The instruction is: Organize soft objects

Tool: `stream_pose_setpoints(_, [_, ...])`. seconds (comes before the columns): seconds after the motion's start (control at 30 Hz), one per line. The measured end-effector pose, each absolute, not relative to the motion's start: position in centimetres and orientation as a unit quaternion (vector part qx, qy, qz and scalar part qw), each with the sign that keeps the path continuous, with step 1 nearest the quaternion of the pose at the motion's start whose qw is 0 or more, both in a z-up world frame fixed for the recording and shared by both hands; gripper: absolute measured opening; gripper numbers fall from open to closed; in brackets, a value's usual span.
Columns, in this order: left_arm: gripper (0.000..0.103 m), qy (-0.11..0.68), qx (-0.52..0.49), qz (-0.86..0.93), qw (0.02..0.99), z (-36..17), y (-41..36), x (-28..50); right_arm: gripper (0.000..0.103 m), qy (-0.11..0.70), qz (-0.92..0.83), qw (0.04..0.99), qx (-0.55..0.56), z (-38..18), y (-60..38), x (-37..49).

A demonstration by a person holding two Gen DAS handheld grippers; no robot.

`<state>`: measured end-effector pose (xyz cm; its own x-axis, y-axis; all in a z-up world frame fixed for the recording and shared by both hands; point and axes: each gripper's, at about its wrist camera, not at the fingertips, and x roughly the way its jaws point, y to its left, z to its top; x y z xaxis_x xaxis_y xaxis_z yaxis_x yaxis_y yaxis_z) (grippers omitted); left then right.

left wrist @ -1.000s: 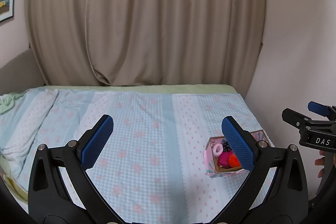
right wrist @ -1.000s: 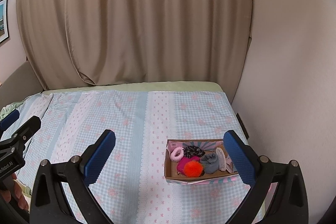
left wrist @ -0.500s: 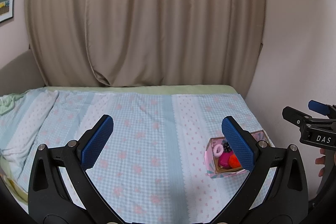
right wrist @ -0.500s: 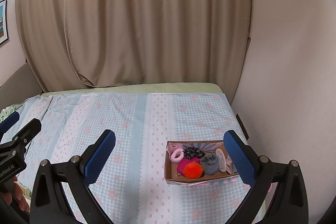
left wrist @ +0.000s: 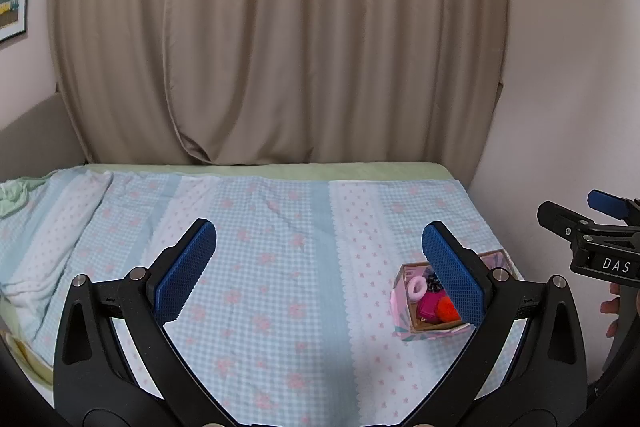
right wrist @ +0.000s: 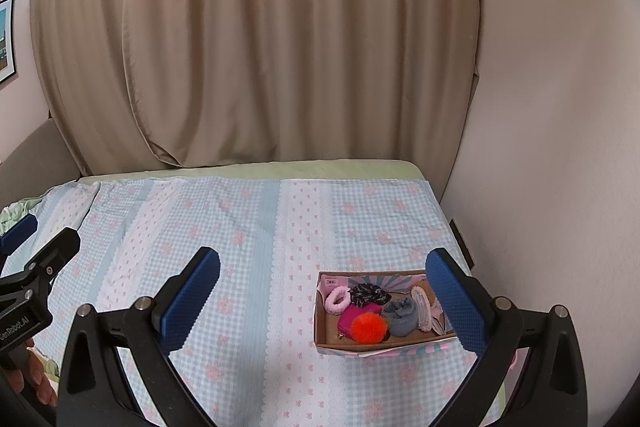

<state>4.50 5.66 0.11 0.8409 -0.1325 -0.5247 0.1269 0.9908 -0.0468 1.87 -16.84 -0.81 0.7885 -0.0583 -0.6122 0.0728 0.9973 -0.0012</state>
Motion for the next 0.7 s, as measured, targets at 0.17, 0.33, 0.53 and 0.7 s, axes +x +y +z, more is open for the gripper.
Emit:
stream_pose_setpoints(0.17, [0.103,0.274,-0.003,-0.066,0.959,0.04,5.54,4.65,0.103,0.323,-0.034,0.946,0.011,-0.8,-16.83,1.92])
stream_pose_setpoints(0.33, [0.103,0.269,-0.005,-0.064,0.961,0.11,5.54,4.63,0.103,0.324,-0.034,0.946,0.01,-0.86,-16.69,2.05])
stream_pose_setpoints(0.53, [0.103,0.267,-0.008,-0.056,0.962,-0.07,5.67,5.04,0.103,0.327,-0.031,0.945,0.009,-1.07,-16.29,2.24])
stream_pose_setpoints(0.7, [0.103,0.267,-0.008,-0.044,0.963,-0.34,5.69,5.41,0.103,0.334,-0.026,0.942,0.007,-1.59,-15.97,2.64])
